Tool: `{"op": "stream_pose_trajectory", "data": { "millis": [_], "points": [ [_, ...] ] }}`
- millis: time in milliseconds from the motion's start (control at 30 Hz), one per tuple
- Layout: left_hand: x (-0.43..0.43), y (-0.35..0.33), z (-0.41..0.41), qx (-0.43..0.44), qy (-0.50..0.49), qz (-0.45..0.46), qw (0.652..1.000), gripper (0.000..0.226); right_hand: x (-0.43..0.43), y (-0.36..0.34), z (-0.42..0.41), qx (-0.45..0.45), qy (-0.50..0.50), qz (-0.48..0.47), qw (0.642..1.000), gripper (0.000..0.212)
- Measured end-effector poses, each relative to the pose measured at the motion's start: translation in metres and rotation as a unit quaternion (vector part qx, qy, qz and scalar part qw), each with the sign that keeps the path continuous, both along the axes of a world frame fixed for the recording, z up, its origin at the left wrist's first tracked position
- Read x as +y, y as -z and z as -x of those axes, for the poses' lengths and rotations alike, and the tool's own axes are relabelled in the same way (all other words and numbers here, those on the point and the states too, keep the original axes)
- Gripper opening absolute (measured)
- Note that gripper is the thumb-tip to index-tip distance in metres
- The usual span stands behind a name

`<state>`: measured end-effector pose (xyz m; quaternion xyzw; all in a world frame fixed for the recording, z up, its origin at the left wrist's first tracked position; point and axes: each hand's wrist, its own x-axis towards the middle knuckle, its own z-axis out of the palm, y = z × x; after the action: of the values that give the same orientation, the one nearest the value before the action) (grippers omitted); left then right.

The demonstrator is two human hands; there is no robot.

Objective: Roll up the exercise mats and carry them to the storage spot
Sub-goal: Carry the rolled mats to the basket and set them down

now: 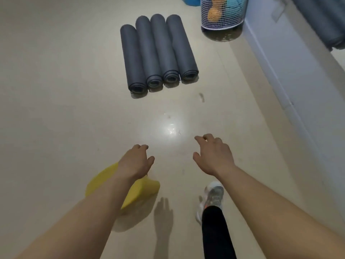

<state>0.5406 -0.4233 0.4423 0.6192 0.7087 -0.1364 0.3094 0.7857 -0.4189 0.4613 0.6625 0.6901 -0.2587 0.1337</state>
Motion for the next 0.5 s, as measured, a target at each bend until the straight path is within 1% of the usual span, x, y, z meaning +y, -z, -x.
{"op": "stream_pose_trajectory", "data": {
  "millis": [167, 267, 400, 500],
  "points": [
    [0.11, -0.008, 0.051, 0.0, -0.09, 0.001, 0.996, 0.056, 0.143, -0.004, 0.042, 0.015, -0.036, 0.012, 0.999, 0.057],
    [0.186, -0.01, 0.078, -0.014, -0.143, -0.009, 0.99, 0.057, 0.23, -0.006, 0.069, 0.0, -0.067, 0.011, 0.998, 0.057],
    [0.29, -0.018, 0.118, -0.048, -0.183, -0.038, 0.981, 0.056, 0.338, -0.008, 0.114, -0.005, -0.065, 0.019, 0.998, 0.055],
    [0.36, -0.023, 0.153, -0.065, -0.179, -0.058, 0.98, 0.056, 0.411, -0.004, 0.155, 0.002, -0.05, 0.033, 0.998, 0.055]
  ]
}}
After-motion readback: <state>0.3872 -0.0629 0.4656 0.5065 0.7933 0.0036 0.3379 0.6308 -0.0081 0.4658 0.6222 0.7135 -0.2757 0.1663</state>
